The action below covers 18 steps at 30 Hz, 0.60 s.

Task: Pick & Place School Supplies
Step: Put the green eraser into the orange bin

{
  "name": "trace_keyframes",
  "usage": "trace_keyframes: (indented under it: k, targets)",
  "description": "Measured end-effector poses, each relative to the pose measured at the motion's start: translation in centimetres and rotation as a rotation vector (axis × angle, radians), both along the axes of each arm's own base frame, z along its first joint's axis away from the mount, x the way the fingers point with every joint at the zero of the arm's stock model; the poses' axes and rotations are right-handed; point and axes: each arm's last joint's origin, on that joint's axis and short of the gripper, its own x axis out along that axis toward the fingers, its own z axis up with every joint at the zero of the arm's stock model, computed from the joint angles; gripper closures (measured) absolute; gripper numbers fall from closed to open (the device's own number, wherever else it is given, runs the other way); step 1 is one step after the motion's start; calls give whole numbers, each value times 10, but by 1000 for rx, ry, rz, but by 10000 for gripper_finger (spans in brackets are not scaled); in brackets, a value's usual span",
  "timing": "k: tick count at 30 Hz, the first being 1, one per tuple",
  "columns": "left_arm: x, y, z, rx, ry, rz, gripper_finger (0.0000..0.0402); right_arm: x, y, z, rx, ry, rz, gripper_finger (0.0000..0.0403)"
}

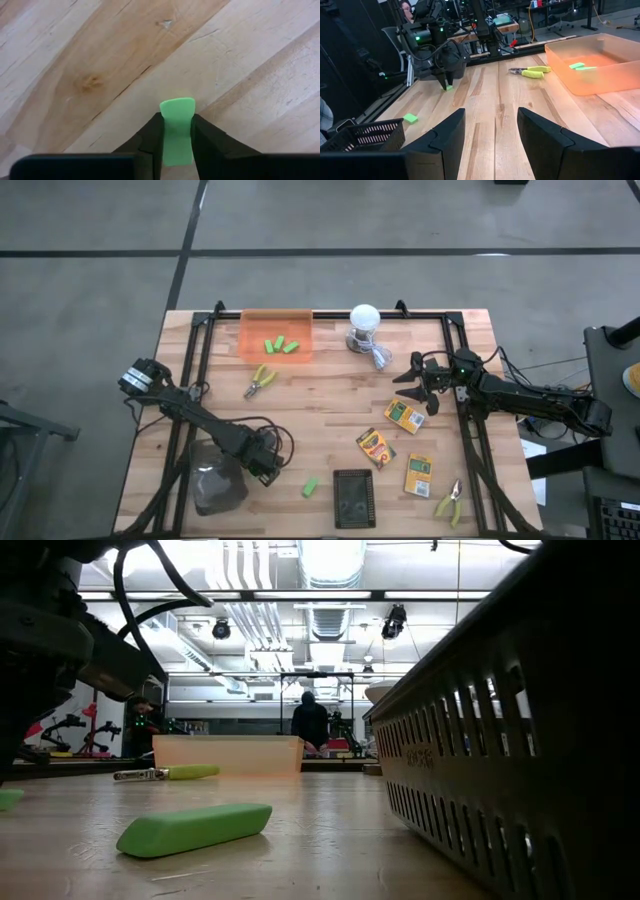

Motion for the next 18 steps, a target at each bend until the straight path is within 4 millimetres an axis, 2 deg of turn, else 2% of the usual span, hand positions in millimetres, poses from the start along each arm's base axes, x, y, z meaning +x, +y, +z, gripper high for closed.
trace_keyframes:
  k: [6,18]
  targets:
    - [0,0,1,-13,1,-2,320,0,0,0,0,0,0,225]
    - [-7,4,16,-25,-7,22,321,0,0,0,0,0,0,225]
